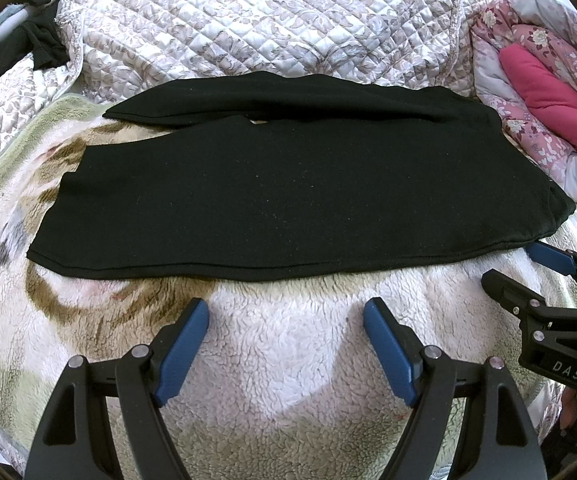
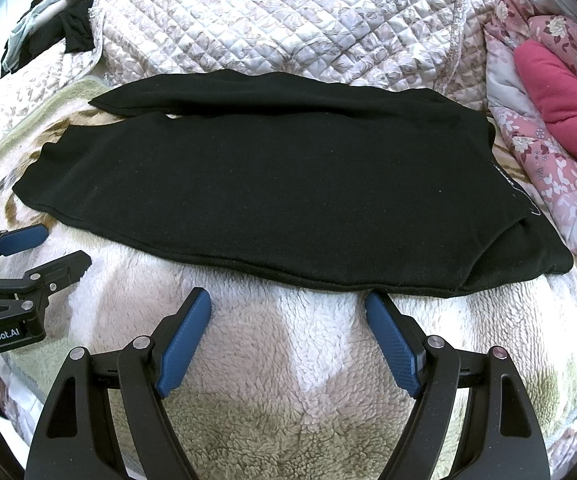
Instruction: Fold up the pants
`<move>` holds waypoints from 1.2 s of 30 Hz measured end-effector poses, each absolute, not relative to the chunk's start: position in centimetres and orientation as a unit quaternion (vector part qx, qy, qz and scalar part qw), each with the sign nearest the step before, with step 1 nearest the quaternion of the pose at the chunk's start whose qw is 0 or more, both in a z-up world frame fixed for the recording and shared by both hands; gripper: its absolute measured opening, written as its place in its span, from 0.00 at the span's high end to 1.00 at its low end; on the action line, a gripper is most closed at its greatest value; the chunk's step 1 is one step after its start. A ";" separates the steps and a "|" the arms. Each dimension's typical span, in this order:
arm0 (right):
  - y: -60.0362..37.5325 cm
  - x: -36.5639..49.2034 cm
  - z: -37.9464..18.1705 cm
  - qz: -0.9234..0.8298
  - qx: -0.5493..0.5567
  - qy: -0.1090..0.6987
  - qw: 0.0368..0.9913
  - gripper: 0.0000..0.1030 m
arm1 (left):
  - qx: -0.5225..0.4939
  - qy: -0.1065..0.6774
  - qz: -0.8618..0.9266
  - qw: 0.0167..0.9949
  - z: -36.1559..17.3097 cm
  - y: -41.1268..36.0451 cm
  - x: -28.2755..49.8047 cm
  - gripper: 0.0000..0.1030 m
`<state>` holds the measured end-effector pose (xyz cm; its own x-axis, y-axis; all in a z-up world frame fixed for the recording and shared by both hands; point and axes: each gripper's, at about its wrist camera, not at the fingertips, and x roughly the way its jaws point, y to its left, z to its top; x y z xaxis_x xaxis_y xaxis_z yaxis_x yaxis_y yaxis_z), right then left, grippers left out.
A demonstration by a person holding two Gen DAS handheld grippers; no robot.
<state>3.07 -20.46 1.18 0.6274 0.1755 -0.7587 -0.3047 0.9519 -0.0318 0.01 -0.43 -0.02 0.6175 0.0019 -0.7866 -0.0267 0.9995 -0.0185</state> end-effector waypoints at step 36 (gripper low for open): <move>-21.6 2.5 2.1 0.157 -0.061 0.409 0.897 0.23 | -0.022 0.426 0.000 0.905 0.5 -0.3 -0.2 0.20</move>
